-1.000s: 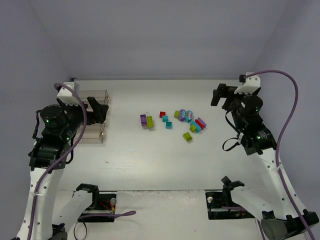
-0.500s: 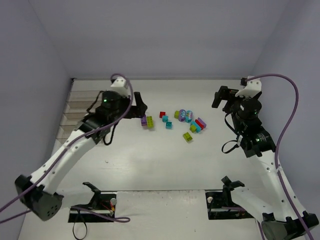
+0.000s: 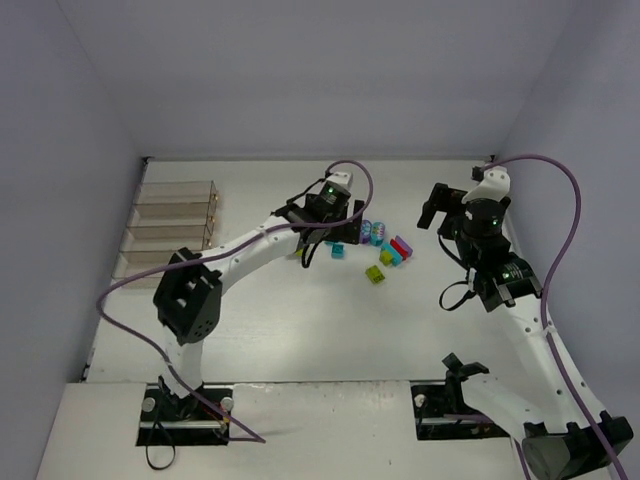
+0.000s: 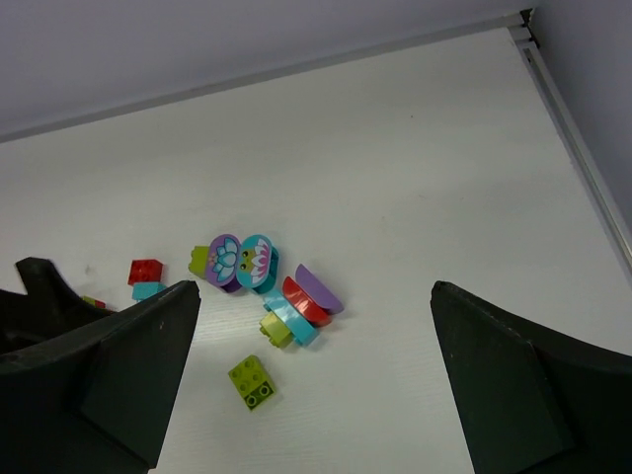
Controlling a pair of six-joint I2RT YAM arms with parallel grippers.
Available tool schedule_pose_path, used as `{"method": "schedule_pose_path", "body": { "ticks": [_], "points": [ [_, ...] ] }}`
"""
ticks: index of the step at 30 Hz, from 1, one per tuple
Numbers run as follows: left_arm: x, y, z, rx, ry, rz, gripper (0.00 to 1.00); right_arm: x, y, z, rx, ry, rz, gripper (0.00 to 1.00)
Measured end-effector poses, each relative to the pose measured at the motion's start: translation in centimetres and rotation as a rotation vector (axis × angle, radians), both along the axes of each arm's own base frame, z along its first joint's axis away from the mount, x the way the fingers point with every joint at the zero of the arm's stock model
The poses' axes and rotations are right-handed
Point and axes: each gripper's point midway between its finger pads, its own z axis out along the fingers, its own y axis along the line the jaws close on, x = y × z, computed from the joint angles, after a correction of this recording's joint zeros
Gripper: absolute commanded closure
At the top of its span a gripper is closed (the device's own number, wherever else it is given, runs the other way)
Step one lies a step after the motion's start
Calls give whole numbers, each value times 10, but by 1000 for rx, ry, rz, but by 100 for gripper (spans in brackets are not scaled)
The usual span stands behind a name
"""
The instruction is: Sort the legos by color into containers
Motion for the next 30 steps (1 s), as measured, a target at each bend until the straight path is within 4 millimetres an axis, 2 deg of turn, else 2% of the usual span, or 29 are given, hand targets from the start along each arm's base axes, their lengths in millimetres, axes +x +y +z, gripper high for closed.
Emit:
{"method": "schedule_pose_path", "body": {
  "ticks": [2, 5, 11, 16, 19, 23, 27, 28, 30],
  "points": [
    [3, -12, -12, 21, 18, -7, 22, -1, 0, -7, 4, 18, -3, 0],
    [8, -18, -35, 63, 54, -2, 27, -3, 0, -11, 12, 34, -7, 0],
    [6, -11, -84, 167, 144, 30, 34, -4, -1, -16, 17, 49, -15, 0],
    [6, -7, -113, 224, 190, 48, 39, -5, -1, -19, 14, 59, -15, 0],
    [6, -7, -122, 237, 205, 58, 40, -6, -1, -19, 14, 60, -15, 0],
    [14, -11, -126, 234, 198, 76, 47, -6, -1, -21, 13, 64, -15, 0],
    [20, -11, -125, 231, 188, 98, 63, -7, -1, -23, 11, 71, -15, 0],
    [20, -11, -125, 232, 186, 104, 75, -7, -1, -23, 11, 72, -15, 0],
    [22, -9, -125, 234, 179, 118, 85, -7, -1, -25, 10, 77, -15, 0]
  ]
}}
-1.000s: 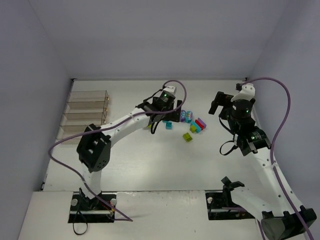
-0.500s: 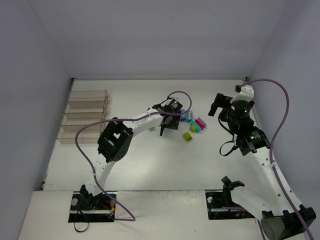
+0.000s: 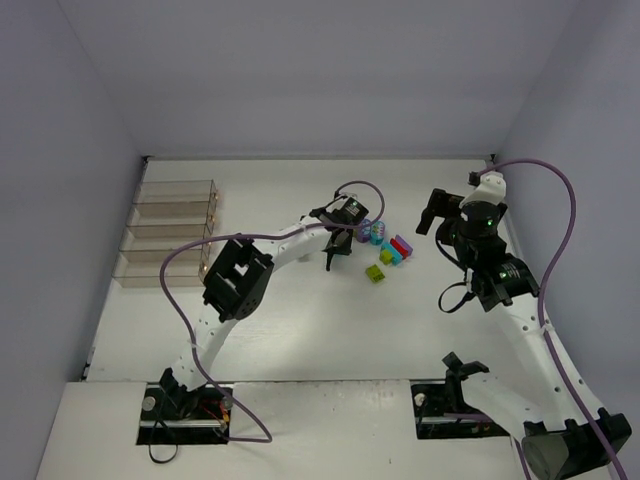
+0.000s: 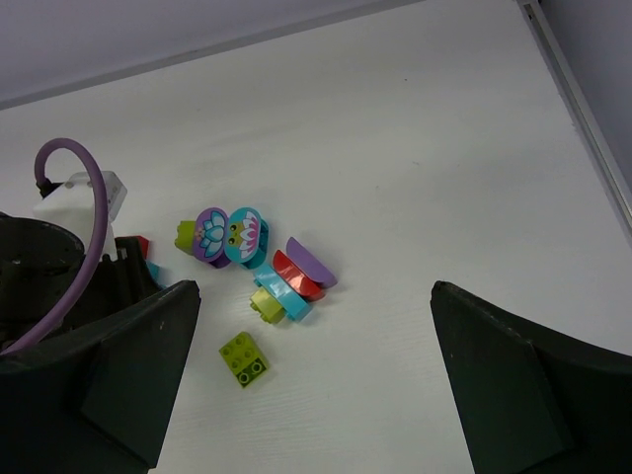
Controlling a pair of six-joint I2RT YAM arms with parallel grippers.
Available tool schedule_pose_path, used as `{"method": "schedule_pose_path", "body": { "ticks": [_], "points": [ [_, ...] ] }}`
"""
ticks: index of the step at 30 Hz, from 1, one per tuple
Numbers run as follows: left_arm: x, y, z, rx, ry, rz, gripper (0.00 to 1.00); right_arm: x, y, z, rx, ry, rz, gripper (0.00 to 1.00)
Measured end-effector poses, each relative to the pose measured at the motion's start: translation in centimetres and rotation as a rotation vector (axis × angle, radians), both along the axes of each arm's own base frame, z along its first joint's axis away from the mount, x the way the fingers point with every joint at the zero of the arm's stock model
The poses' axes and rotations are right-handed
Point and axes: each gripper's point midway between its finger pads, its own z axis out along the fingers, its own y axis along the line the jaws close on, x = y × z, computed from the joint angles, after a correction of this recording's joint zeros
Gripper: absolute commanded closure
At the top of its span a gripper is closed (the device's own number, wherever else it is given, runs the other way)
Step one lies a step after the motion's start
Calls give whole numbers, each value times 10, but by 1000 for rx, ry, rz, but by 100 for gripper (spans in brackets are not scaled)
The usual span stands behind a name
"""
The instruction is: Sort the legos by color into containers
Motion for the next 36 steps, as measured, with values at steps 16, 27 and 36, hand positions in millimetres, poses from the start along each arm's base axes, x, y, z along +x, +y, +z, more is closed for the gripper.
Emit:
{"method": "schedule_pose_path", "body": {
  "ticks": [16, 27, 36],
  "points": [
    [3, 189, 183, -81, -240, 251, 98, 6, 13, -18, 0, 63, 61, 0],
    [28, 349, 171, -3, -249, 424, 98, 10, 31, -34, 24, 123, 149, 0],
    [102, 394, 119, 63, -198, 416, 93, 10, 35, -32, 21, 115, 180, 0]
  ]
}}
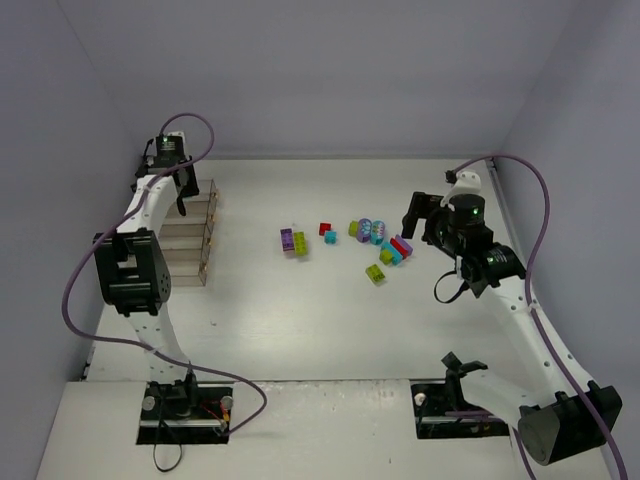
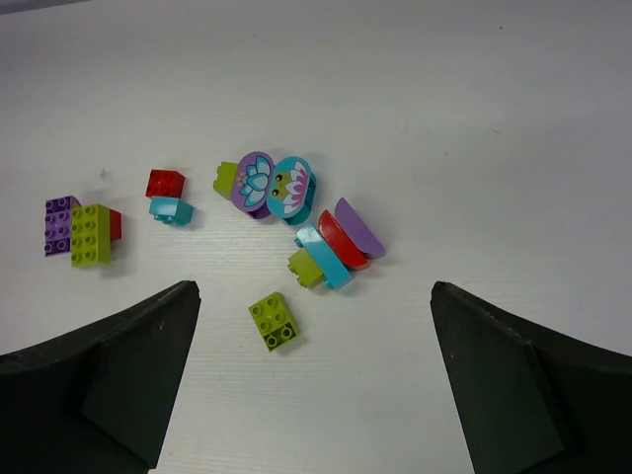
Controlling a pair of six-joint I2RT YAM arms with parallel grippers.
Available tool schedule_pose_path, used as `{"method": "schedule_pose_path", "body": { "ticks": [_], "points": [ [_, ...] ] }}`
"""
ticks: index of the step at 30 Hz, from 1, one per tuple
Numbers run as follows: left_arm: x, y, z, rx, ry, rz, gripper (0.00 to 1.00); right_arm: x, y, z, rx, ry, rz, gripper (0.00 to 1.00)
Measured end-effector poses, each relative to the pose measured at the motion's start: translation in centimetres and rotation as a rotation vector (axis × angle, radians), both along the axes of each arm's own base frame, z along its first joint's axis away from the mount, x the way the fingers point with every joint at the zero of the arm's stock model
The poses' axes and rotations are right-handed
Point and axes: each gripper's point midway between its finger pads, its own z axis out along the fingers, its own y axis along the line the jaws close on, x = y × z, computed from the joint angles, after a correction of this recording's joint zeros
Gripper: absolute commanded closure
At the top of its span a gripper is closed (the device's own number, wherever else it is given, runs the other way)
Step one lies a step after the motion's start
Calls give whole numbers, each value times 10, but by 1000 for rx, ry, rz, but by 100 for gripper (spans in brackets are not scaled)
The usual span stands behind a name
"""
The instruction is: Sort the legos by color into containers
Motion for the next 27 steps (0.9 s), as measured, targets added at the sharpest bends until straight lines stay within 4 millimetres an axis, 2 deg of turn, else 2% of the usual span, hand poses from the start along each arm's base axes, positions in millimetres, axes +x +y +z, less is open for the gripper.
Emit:
{"method": "schedule_pose_path", "body": {
  "ticks": [3, 5, 11, 13, 17, 24, 27],
  "points": [
    [16, 13, -13, 19, 12, 0, 90, 0, 0, 0, 0, 0, 1, 0],
    [23, 18, -19, 27, 19, -4, 82, 0, 0, 0, 1, 1, 2, 0],
    [48, 22, -31, 36, 22, -30, 71, 0, 1, 0, 3, 1, 5, 0],
    [58, 23, -34, 40, 17, -38, 58, 0, 1, 0, 4, 2, 6, 0],
    [69, 21, -41, 32, 21, -53, 46, -1, 1, -2, 5, 6, 5, 0],
    [66, 18, -46, 13, 40, -59, 44, -2, 1, -5, 3, 13, 5, 0],
    [59, 10, -44, -9, 45, -70, 44, -2, 1, -5, 4, 13, 4, 0]
  ]
}}
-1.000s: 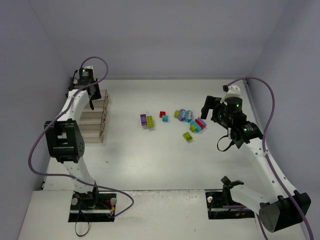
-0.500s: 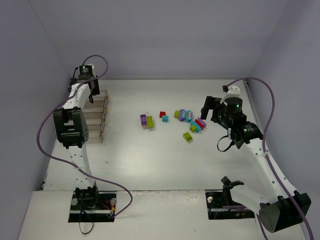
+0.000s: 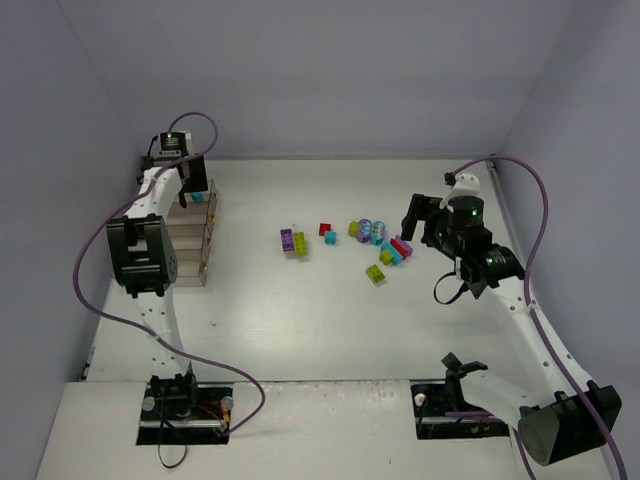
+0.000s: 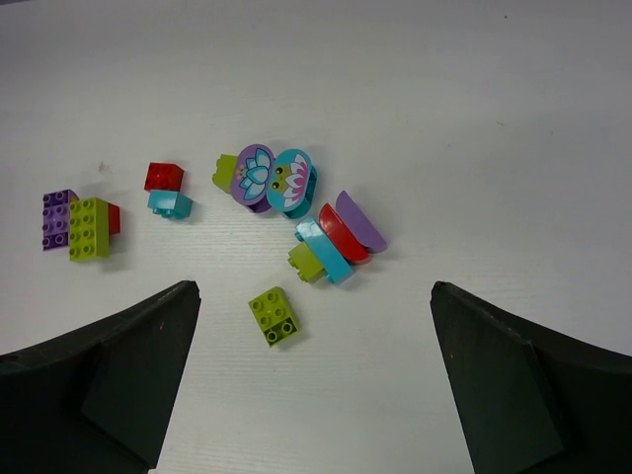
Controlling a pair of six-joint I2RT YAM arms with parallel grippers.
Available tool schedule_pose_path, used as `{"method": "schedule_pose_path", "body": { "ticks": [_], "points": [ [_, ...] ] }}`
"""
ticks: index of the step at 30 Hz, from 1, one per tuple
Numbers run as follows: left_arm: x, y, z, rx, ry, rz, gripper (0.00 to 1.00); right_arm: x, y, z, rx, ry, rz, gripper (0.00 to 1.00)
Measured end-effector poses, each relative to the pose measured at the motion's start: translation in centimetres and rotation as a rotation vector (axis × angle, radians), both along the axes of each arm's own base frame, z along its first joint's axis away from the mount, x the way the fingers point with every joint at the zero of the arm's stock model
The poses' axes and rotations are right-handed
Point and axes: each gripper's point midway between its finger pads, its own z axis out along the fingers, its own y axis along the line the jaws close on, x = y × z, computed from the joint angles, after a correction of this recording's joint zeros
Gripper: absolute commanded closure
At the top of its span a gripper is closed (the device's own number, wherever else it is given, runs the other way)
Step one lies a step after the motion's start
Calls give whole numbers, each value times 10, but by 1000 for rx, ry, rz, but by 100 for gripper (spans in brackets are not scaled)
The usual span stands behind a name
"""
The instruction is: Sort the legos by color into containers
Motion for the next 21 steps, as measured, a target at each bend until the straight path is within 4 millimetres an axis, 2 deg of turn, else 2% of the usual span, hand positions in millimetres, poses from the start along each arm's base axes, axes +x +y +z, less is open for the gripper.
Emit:
{"method": "schedule_pose_path", "body": {
  "ticks": [3, 5, 7, 10, 12, 15, 17, 21],
  "points": [
    [-17, -15, 14, -14, 3, -25, 44, 0, 0, 0, 0, 1, -1, 0],
    [-26, -37, 33, -20, -20, -66, 44, 0, 0, 0, 0, 1, -1, 0],
    [-35, -72, 56, -25, -56, -131, 44, 0, 0, 0, 1, 1, -1, 0],
    [-58, -149, 86, -58, -108, -273, 44, 0, 0, -1, 4, 2, -4, 0],
    [-78, -198, 96, -88, -121, -364, 44, 0, -1, -1, 3, 2, -11, 0],
    [-107, -260, 93, -135, -100, -461, 44, -1, -2, -4, 8, 8, -22, 0],
    [-124, -290, 81, -162, -61, -489, 44, -3, -3, -8, 7, 17, -27, 0],
    [-135, -321, 53, -186, 9, -482, 44, -5, -4, -12, 11, 25, -32, 0]
  ]
}}
